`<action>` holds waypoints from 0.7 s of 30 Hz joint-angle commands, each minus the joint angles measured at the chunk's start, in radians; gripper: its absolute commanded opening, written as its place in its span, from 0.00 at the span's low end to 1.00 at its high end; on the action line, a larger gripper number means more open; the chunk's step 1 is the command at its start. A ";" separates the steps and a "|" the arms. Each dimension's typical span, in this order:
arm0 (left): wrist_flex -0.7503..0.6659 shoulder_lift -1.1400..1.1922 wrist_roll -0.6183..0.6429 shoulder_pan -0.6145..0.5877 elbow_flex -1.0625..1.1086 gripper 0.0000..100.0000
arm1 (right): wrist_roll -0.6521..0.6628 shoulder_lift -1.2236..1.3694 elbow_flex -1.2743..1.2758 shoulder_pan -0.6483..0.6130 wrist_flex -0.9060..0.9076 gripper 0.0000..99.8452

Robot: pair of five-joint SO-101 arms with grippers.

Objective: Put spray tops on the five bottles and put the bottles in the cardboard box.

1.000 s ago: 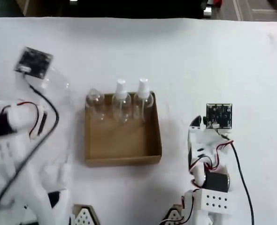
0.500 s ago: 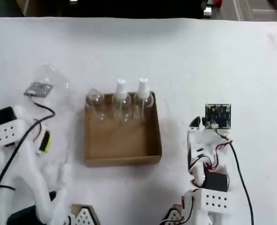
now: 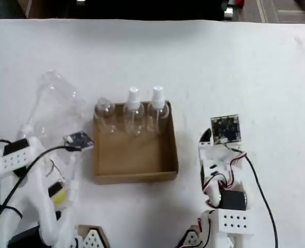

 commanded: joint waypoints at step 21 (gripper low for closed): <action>0.089 0.004 0.216 0.306 -0.144 0.10 | 0.028 -0.010 -0.008 -0.004 -0.021 0.02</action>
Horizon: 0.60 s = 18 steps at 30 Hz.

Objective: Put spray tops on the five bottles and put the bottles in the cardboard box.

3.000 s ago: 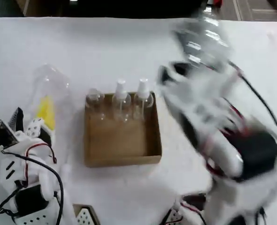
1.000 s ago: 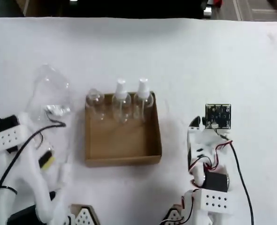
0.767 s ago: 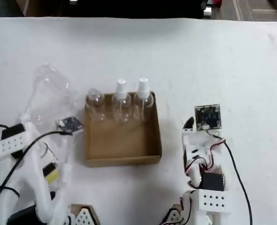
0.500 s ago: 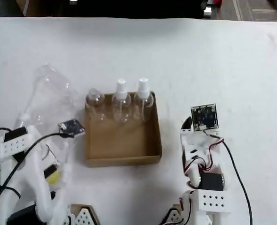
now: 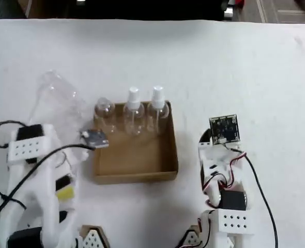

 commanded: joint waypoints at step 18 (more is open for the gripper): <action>-0.500 0.001 0.106 0.064 0.282 0.10 | 0.011 -0.008 -0.008 -0.004 -0.021 0.02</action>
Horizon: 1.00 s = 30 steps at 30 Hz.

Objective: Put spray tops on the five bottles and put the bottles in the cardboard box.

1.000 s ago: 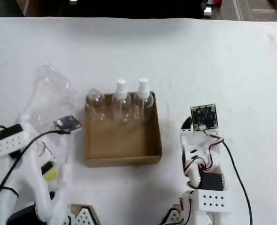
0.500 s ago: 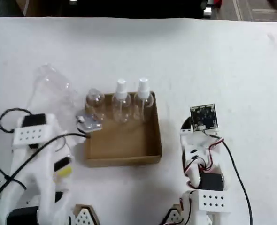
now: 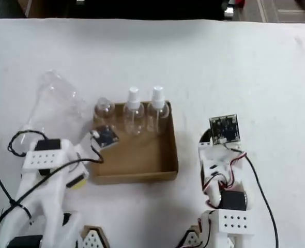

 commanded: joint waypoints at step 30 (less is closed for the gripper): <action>0.589 0.019 -0.262 -0.400 -0.574 0.10 | 0.012 -0.010 0.006 -0.028 -0.024 0.02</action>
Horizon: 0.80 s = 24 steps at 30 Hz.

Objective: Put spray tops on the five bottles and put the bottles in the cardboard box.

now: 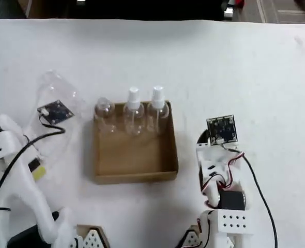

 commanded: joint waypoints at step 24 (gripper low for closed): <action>-0.885 -0.002 -0.212 -0.114 0.580 0.10 | 0.011 -0.010 -0.003 -0.008 -0.021 0.02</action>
